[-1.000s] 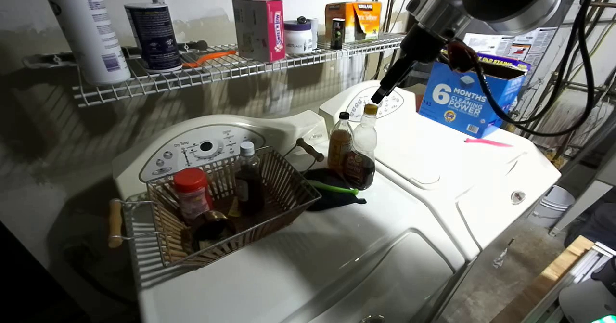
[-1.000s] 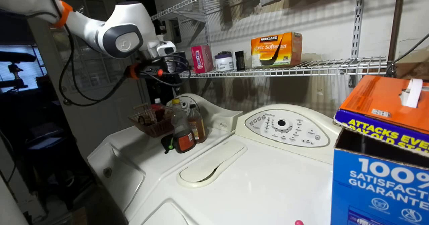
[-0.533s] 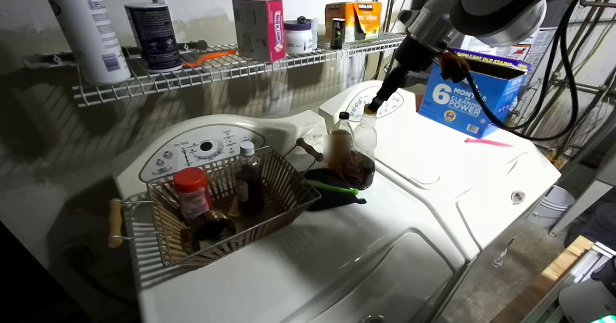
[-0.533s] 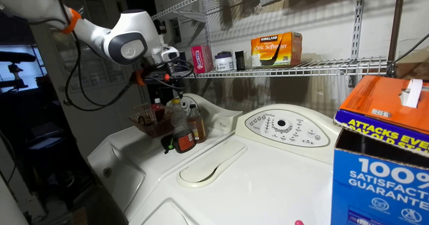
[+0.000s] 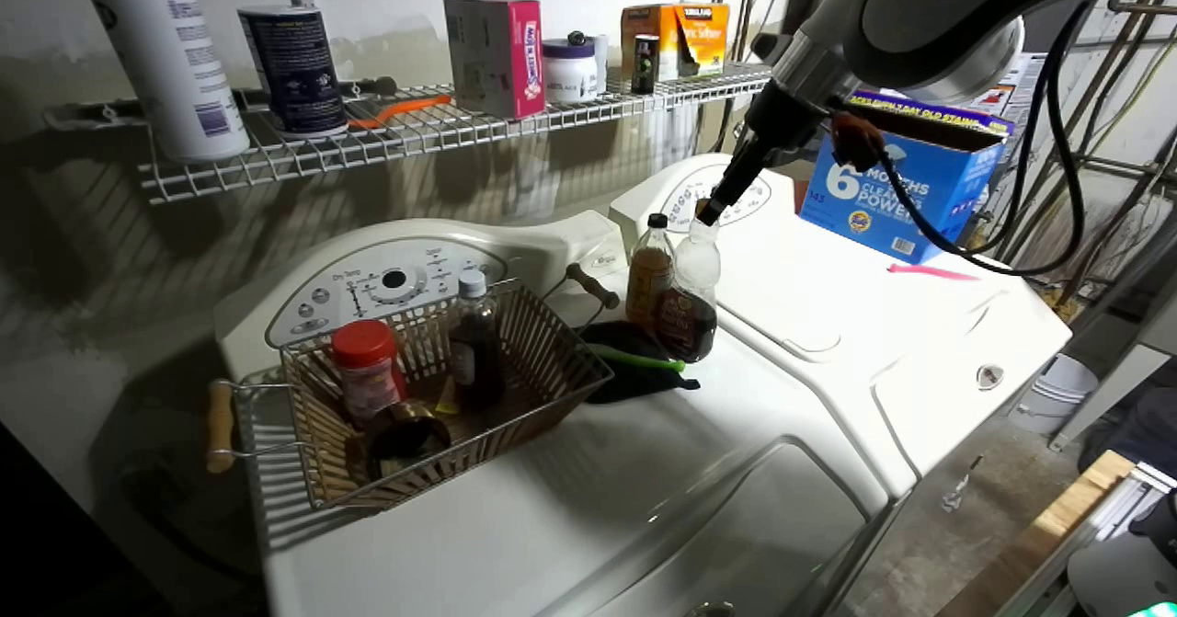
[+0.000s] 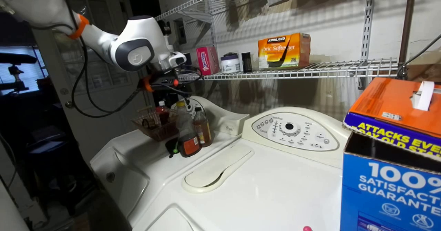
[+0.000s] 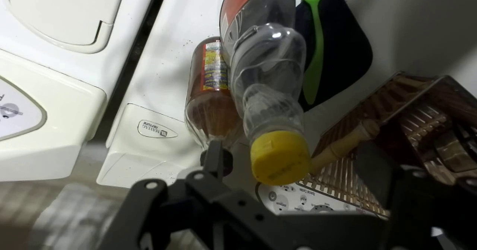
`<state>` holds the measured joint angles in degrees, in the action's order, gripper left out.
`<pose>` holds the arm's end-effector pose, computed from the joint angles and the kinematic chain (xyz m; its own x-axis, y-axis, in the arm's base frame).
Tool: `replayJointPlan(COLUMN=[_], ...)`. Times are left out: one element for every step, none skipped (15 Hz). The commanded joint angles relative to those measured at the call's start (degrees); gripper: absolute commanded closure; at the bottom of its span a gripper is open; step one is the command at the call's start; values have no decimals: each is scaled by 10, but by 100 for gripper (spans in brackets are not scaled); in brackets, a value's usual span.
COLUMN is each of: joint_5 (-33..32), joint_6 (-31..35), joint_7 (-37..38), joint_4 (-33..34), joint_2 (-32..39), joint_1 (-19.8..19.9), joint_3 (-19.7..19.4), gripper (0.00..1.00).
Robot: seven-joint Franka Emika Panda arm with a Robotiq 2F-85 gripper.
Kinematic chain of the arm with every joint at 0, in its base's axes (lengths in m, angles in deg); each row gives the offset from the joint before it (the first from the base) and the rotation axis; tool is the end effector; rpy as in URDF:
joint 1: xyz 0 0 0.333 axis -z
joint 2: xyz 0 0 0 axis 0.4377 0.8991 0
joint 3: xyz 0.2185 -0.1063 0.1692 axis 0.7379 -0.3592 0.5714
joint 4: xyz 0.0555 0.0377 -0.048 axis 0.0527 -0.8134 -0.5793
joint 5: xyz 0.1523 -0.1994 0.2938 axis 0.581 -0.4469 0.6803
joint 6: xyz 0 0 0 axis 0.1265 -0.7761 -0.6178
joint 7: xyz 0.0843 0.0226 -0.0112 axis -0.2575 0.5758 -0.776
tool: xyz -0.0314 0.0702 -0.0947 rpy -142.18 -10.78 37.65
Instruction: Put the bottle inside the metal basket
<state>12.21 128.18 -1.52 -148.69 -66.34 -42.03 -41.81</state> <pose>0.4809 0.1633 0.4105 0.7248 0.5324 0.4374 0.5977 -0.8016 -0.0148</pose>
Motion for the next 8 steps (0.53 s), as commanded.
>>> replayJointPlan(joint_5=[1, 2, -2, -2, -5, -4, -5, -6], joint_6=[24, 27, 30, 33, 37, 38, 42, 45], joint_7=[-17, -19, -19, -19, -19, -19, -20, -19], joint_4=[-3, -4, -5, -5, -6, -6, -6, -6], joint_2=[10, 11, 13, 15, 17, 19, 22, 24], joint_1=[0, 0, 1, 2, 3, 2, 3, 4], joint_3=[4, 5, 6, 6, 7, 8, 8, 9], gripper=[20, 25, 25, 23, 26, 25, 24, 23])
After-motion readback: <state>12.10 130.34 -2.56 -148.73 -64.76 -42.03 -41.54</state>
